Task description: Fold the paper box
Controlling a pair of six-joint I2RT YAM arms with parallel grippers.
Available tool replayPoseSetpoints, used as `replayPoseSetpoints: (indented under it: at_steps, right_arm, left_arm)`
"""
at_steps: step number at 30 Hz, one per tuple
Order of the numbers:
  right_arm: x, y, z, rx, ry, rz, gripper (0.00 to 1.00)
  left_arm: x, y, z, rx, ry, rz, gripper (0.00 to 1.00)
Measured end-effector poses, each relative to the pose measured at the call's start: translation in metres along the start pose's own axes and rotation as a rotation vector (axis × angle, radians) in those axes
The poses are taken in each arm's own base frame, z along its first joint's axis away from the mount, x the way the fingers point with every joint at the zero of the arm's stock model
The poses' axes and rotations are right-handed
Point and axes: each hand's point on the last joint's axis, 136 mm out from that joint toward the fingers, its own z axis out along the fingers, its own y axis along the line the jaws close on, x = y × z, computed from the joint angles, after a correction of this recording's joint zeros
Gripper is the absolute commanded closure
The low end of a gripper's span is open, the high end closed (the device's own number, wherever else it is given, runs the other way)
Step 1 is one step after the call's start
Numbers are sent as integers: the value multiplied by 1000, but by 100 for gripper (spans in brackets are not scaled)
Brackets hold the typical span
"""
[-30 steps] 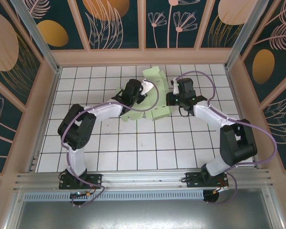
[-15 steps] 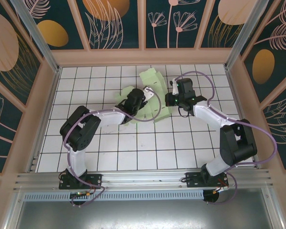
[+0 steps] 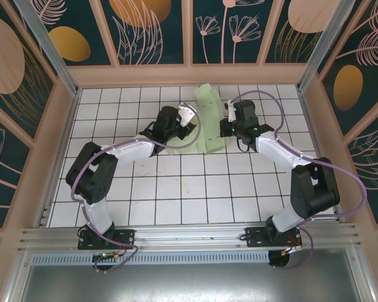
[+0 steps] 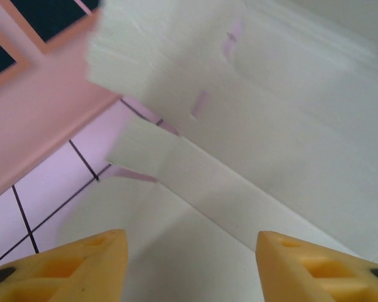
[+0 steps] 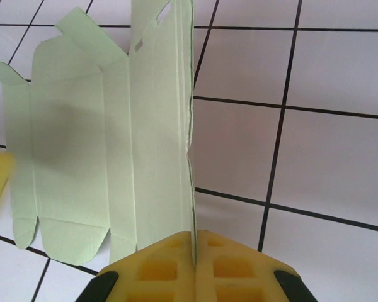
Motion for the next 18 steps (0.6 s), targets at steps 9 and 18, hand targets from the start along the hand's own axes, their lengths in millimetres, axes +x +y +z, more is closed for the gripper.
replayPoseSetpoints:
  at_steps: [9,18]
  right_arm:
    - [5,0,6,59,10,-138,100]
    - [29,7,27,134,82,-321,100]
  left_arm:
    - [-99,37,-41,20,-191,-276,1]
    - [-136,41,-38,64,-168,-407,6]
